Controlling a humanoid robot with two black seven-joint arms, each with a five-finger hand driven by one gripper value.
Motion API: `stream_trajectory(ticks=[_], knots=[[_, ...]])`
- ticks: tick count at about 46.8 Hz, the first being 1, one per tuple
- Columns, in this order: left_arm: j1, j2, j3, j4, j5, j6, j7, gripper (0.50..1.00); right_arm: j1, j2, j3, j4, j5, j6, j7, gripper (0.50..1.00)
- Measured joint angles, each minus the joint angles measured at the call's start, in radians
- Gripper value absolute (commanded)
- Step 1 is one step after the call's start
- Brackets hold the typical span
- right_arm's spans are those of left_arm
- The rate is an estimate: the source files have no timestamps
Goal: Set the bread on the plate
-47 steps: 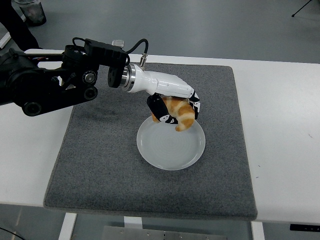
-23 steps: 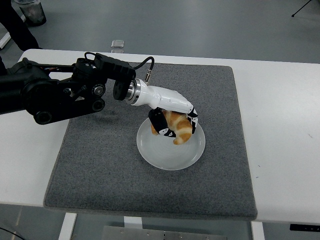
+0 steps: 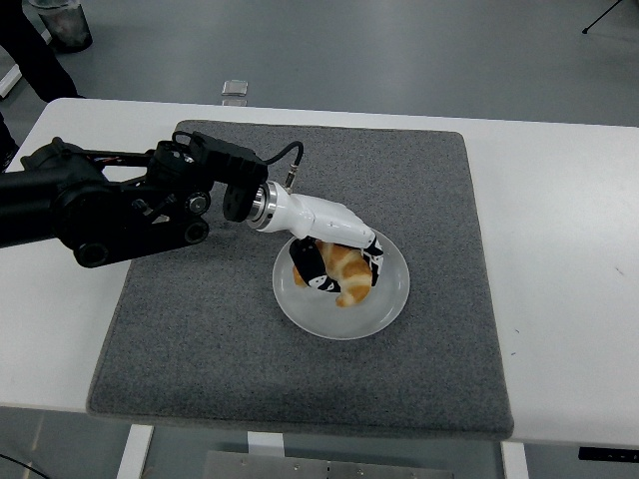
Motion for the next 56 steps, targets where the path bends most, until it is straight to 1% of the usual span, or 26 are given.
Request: stream_trajectory(ticks=[13,25,34,41,50,52,56], knots=[[0.016,-0.004,0.002,0.014,0.008,0.000,0.003,0.500,0.000,0.000,0.000,0.000,0.000,0.000,0.000,0.952],[0.053,-0.005,0.004,0.029,0.043,0.003,0.003,0.500,0.000,0.000,0.000,0.000,0.000,0.000,0.000,0.952],[0.056,-0.005,0.004,0.033,0.044,0.008,0.004,0.500,0.000,0.000,0.000,0.000,0.000,0.000,0.000,0.952],[0.056,-0.005,0.004,0.035,0.044,0.033,0.005,0.500,0.000,0.000,0.000,0.000,0.000,0.000,0.000,0.952],[0.057,-0.005,0.003,0.037,0.043,0.037,0.006,0.500,0.000,0.000,0.000,0.000,0.000,0.000,0.000,0.952],[0.058,-0.005,0.003,0.039,0.042,0.037,0.006,0.580,0.000,0.000,0.000,0.000,0.000,0.000,0.000,0.952],[0.058,-0.005,0.002,0.047,0.041,0.037,0.005,0.649,0.000,0.000,0.000,0.000,0.000,0.000,0.000,0.952]])
